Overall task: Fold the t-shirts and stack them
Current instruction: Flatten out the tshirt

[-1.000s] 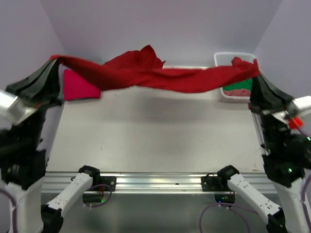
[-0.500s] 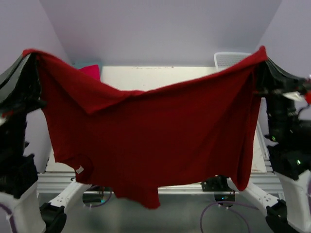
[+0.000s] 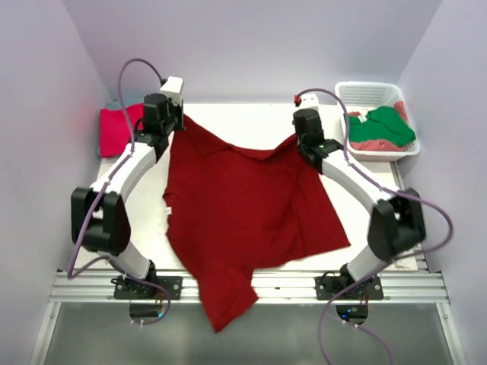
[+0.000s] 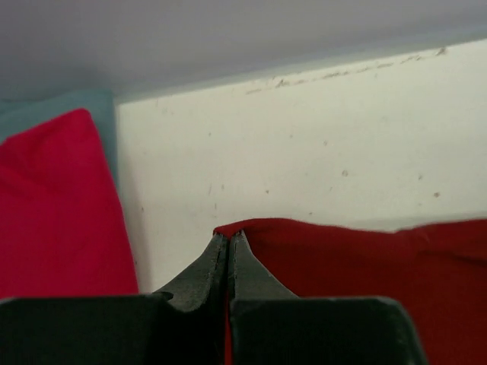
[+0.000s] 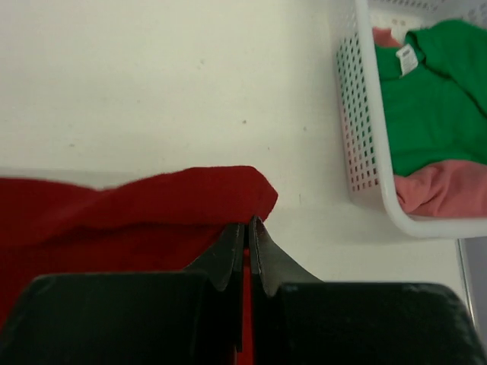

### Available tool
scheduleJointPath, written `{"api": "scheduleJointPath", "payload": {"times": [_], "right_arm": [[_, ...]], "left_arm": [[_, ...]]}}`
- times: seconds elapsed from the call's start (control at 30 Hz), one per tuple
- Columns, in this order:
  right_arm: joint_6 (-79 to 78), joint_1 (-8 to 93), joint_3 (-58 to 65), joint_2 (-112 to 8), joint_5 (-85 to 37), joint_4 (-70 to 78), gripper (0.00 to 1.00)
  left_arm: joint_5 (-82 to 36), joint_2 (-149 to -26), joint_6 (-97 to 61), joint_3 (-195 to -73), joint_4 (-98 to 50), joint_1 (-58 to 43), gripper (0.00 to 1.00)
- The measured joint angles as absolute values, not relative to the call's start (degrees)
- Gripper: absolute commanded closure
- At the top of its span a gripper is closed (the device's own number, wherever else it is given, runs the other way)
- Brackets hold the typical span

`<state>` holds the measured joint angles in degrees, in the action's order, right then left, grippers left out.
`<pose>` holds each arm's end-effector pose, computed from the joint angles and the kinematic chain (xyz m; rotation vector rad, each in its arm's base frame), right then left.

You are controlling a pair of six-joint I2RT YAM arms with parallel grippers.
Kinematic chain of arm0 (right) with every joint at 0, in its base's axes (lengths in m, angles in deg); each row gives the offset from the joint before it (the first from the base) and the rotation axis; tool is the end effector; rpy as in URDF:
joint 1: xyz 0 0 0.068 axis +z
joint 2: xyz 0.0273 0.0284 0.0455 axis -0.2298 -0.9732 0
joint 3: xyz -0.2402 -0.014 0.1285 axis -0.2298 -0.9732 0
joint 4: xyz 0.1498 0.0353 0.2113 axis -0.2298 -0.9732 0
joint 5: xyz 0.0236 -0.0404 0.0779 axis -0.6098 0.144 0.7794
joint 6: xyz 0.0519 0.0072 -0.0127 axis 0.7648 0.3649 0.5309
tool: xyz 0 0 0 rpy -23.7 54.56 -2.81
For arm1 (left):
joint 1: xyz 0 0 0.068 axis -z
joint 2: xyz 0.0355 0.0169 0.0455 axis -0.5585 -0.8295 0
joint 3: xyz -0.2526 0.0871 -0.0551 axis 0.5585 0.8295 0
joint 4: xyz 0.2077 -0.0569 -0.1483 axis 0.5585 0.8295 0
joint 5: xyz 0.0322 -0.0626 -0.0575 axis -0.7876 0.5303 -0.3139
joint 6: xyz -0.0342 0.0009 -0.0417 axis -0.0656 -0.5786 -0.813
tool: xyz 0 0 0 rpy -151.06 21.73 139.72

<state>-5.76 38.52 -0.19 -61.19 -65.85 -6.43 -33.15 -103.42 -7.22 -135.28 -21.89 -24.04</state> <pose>0.3372 0.1371 0.3076 -0.0623 1.9985 -0.3148 0.3767 -0.0646 0.3254 0.1327 1.8803 -0.0892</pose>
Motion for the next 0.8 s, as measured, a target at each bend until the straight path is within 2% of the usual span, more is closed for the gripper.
{"api": "scheduleJointPath", "payload": {"times": [0.17,0.3,0.7,0.8], "right_arm": [[-2.6,34.7,5.1,-75.3,-66.0,-6.1,1.0],[-1.9,32.8,9.0,-81.4,-66.1,-4.9,1.0],[-1.7,30.8,15.5,-88.4,-65.5,1.2,1.0],[-1.9,30.6,21.2,-92.0,-65.3,1.2,1.0]], "left_arm": [[-34.0,-113.3,-7.5,-135.8,-23.3,-25.9,1.0],[-34.1,-118.2,-8.4,-138.3,-24.9,-27.3,1.0],[-32.6,-120.1,-9.5,-142.2,-32.3,-28.3,1.0],[-32.3,-120.6,-10.2,-142.8,-33.4,-28.3,1.0]]}}
